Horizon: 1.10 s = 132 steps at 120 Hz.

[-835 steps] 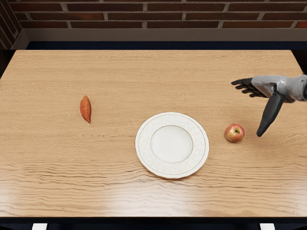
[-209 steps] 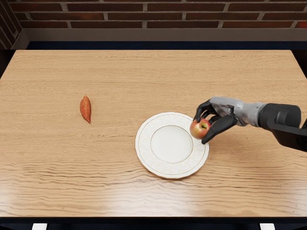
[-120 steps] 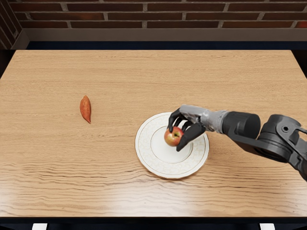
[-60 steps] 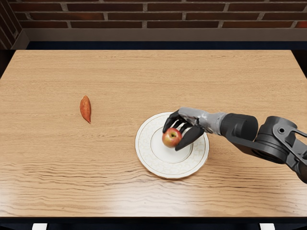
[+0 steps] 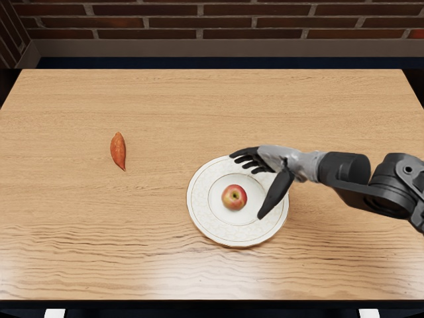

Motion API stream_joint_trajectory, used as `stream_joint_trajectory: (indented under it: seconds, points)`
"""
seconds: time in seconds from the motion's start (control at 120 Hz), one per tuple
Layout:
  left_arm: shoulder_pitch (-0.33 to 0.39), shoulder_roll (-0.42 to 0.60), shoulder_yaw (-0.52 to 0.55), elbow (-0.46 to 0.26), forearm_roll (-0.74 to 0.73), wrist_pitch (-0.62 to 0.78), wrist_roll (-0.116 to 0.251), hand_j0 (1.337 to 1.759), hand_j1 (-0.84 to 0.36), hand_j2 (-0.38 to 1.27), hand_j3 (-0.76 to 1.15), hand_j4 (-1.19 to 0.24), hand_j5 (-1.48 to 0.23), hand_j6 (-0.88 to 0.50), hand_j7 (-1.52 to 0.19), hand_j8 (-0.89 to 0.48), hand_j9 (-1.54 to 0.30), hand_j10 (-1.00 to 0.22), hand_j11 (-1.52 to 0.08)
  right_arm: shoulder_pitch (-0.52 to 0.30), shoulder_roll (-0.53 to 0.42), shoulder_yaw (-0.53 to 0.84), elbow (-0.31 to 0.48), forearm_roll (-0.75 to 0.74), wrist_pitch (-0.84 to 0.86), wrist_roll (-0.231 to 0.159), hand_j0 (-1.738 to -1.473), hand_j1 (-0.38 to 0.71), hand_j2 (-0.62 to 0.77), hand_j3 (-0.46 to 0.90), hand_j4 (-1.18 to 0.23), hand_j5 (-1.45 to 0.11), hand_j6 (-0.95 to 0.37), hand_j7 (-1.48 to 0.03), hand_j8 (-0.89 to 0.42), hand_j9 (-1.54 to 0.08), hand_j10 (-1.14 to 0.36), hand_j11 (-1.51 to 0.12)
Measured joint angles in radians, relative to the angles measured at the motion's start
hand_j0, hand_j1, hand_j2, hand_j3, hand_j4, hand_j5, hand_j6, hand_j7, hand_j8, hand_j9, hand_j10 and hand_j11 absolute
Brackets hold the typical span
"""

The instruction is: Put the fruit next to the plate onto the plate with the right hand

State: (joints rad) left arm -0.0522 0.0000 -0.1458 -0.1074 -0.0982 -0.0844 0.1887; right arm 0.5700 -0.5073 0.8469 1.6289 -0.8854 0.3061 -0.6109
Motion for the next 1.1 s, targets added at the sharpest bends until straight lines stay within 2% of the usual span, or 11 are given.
stream_joint_trajectory:
  seconds: [0.233, 0.425, 0.608, 0.883, 1.1]
  points:
    - [0.000, 0.000, 0.000, 0.000, 0.000, 0.000, 0.000, 1.658, 0.35, 0.00, 0.00, 0.00, 0.00, 0.00, 0.00, 0.00, 0.00, 0.00, 0.00, 0.000, -0.089, 0.064, -0.001, 0.222, 0.137, 0.000, -1.658, -0.31, 0.00, 0.00, -0.04, -0.05, -0.04, -0.05, -0.03, -0.05, -0.04, -0.05]
    - [0.000, 0.000, 0.000, 0.000, 0.000, 0.000, 0.000, 1.658, 0.35, 0.00, 0.00, 0.00, 0.00, 0.00, 0.00, 0.00, 0.00, 0.00, 0.00, -0.007, -0.166, 0.112, -0.001, 0.405, 0.259, 0.000, -1.658, -0.33, 0.00, 0.00, -0.02, -0.02, -0.01, -0.02, -0.01, -0.02, -0.02, -0.02]
    - [0.000, 0.000, 0.000, 0.000, 0.000, 0.000, 0.000, 1.658, 0.35, 0.00, 0.00, 0.00, 0.00, 0.00, 0.00, 0.00, 0.00, 0.00, 0.00, -0.019, -0.246, 0.135, -0.010, 0.563, 0.297, 0.000, -1.658, -0.34, 0.00, 0.00, -0.01, -0.01, -0.01, -0.01, -0.01, -0.01, -0.01, -0.01]
    - [0.000, 0.000, 0.000, 0.000, 0.000, 0.000, 0.000, 1.658, 0.35, 0.00, 0.00, 0.00, 0.00, 0.00, 0.00, 0.00, 0.00, 0.00, 0.00, -0.050, -0.339, 0.143, -0.128, 0.778, 0.304, 0.000, -1.658, -0.35, 0.00, 0.00, 0.00, 0.00, 0.00, 0.00, 0.00, 0.00, 0.00, 0.00]
    - [0.000, 0.000, 0.000, 0.000, 0.000, 0.000, 0.000, 1.658, 0.35, 0.00, 0.00, 0.00, 0.00, 0.00, 0.00, 0.00, 0.00, 0.00, 0.00, -0.074, -0.394, 0.141, -0.204, 0.866, 0.305, 0.000, -1.658, -0.35, 0.00, 0.00, 0.00, 0.00, 0.00, 0.00, 0.00, 0.00, 0.00, 0.00]
